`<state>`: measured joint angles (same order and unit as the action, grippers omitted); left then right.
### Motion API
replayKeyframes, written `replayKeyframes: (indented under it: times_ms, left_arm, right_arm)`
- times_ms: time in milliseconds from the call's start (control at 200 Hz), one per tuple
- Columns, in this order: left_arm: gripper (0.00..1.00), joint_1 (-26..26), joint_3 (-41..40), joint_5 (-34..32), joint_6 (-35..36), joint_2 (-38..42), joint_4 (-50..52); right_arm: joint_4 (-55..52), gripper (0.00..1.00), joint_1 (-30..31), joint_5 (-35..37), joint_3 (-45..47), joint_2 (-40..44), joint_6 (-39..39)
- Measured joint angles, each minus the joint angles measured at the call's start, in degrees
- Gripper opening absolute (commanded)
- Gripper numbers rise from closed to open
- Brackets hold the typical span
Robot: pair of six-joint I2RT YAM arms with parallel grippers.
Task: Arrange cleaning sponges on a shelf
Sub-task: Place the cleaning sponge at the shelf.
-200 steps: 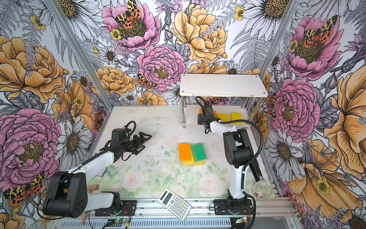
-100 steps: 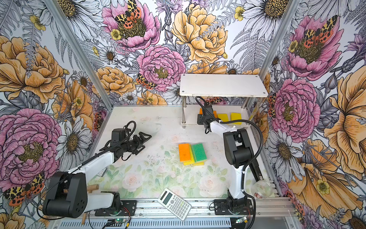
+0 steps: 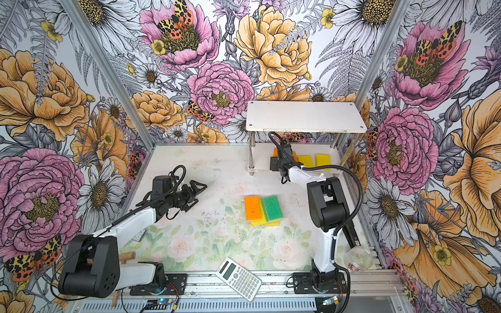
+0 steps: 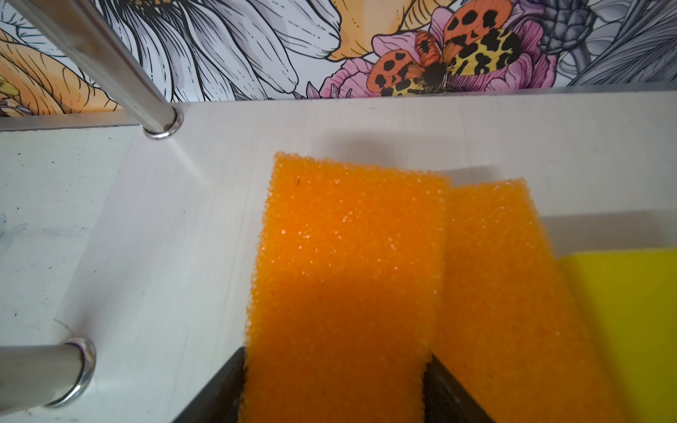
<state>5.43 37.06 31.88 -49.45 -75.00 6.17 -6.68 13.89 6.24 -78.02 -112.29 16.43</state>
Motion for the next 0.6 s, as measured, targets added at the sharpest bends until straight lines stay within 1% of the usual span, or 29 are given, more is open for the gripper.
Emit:
replayKeyframes:
  times_ms: [385, 600]
  left_arm:
    - [0.99, 0.00, -0.39, 0.00, 0.13, 0.00, 0.00]
    - [0.99, 0.00, -0.39, 0.00, 0.15, 0.00, 0.00]
  right_arm:
    - [1.07, 0.70, 0.00, -0.02, 0.33, 0.52, 0.00]
    - [1.46, 0.73, 0.00, 0.00, 0.68, 0.52, -0.44]
